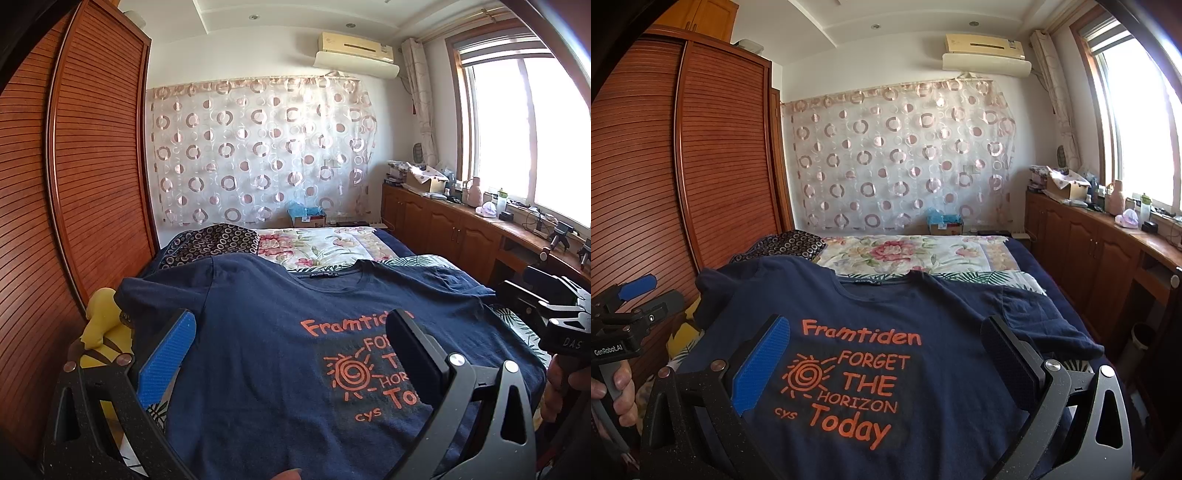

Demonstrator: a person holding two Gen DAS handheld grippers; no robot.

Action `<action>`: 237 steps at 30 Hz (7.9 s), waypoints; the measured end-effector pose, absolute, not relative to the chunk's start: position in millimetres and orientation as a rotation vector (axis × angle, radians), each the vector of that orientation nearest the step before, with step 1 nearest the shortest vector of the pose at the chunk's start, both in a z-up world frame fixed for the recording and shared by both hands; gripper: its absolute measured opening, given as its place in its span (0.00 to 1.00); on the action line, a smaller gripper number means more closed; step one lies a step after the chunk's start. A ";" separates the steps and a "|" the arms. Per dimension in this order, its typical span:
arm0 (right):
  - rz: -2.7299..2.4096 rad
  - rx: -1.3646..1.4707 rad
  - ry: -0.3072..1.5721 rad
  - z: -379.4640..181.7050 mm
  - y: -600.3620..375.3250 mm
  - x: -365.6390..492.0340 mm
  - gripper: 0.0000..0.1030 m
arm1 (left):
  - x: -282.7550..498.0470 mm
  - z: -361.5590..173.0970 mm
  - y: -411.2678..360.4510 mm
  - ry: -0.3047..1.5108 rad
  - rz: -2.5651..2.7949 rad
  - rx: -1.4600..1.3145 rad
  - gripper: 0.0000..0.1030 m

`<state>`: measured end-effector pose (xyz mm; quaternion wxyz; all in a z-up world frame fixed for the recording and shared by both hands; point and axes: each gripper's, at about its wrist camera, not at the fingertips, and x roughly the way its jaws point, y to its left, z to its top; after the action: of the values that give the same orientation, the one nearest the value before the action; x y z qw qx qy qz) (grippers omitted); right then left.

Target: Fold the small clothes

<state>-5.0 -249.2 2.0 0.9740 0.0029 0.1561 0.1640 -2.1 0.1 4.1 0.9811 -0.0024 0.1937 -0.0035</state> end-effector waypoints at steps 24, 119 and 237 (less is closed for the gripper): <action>0.327 0.006 0.321 0.9 -250.9 -4.9 1.00 | -5.7 10.7 -2.5 0.379 -0.005 0.007 1.00; 0.522 -0.128 0.511 -22.2 -206.1 82.2 1.00 | 149.9 -48.8 213.1 0.734 0.120 -0.072 0.46; 0.782 -0.196 0.783 -34.8 -93.3 208.6 0.34 | 44.3 -73.3 112.3 0.669 -0.045 -0.024 0.75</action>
<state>208.6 -93.3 -34.8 0.8462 -0.0930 0.3714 0.3705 44.3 112.3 -73.3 0.9442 -0.0116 0.3283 -0.0219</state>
